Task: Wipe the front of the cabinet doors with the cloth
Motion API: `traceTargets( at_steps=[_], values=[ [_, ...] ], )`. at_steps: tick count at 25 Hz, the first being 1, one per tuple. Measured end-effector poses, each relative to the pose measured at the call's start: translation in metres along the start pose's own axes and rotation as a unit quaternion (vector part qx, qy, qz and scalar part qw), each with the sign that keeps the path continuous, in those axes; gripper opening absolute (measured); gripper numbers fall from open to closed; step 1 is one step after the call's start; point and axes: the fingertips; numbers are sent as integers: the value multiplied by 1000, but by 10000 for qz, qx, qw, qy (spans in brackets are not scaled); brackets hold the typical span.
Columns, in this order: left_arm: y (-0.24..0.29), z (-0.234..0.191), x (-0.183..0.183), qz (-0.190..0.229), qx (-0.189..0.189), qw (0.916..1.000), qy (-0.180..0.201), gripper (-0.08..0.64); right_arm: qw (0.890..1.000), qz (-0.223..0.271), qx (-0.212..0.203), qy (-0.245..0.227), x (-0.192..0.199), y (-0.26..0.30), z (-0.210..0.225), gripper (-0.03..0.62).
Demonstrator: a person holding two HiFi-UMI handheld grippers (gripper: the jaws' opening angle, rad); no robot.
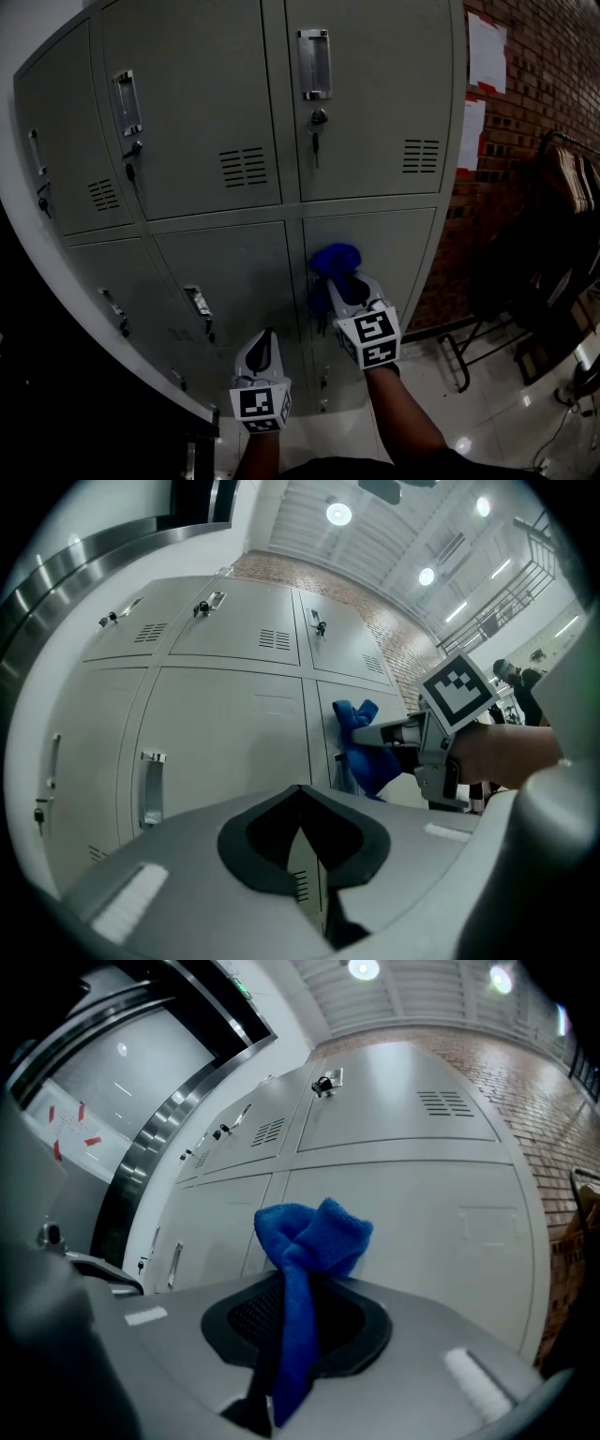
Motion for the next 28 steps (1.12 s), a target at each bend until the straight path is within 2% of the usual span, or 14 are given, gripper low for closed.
traceTargets(
  at_steps=[4, 11, 28],
  values=[
    [7, 15, -3, 65, 111, 9999, -86, 17, 9997, -37, 211, -96, 3, -12, 29, 69],
    [13, 32, -1, -4, 234, 9997, 50, 17, 9980, -84, 611, -114, 11, -34, 74, 67],
    [10, 43, -1, 19, 86, 9999, 51, 17, 9906, -407, 1243, -400, 29, -69, 149, 66]
  ],
)
Point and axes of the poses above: the fingertips, and each gripper's own axes: y forward along the fingers, z to its right, x out of its underside, and after that the axes turned 3 degrees about y, right-handed
